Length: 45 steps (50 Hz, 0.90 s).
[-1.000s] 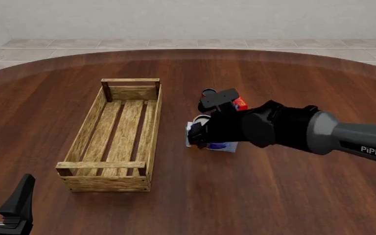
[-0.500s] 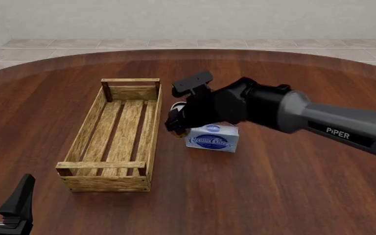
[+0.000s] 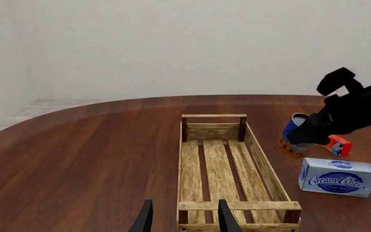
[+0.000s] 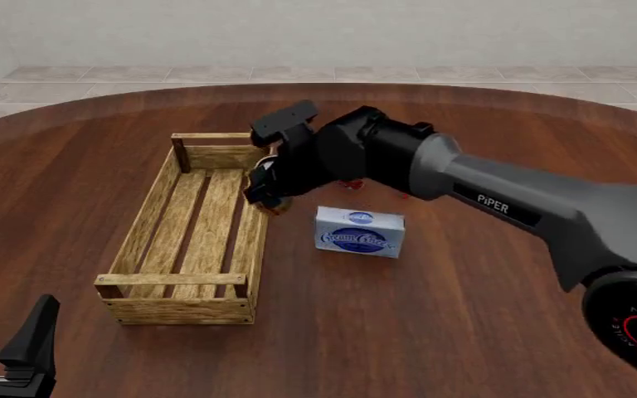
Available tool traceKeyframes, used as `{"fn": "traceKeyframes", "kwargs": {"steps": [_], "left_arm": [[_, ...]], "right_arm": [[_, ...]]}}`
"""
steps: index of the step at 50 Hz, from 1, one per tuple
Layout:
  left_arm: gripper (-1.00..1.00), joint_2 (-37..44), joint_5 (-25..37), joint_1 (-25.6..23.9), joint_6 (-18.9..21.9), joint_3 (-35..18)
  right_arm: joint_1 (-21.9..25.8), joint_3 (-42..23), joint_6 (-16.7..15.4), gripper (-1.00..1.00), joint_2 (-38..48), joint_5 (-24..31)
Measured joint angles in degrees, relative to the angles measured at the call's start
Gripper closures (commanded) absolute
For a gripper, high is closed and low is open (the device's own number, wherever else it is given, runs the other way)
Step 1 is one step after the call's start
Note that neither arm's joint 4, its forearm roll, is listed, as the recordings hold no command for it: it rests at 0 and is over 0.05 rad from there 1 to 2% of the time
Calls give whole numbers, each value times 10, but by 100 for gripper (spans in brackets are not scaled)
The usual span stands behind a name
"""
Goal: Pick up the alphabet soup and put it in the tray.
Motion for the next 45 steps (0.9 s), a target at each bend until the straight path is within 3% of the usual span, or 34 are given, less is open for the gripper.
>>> {"fn": "traceKeyframes", "kwargs": {"steps": [45], "left_arm": [[-100, 0, 0, 0, 0, 0]], "right_arm": [[32, -315, -5, 100, 226, 104]]}}
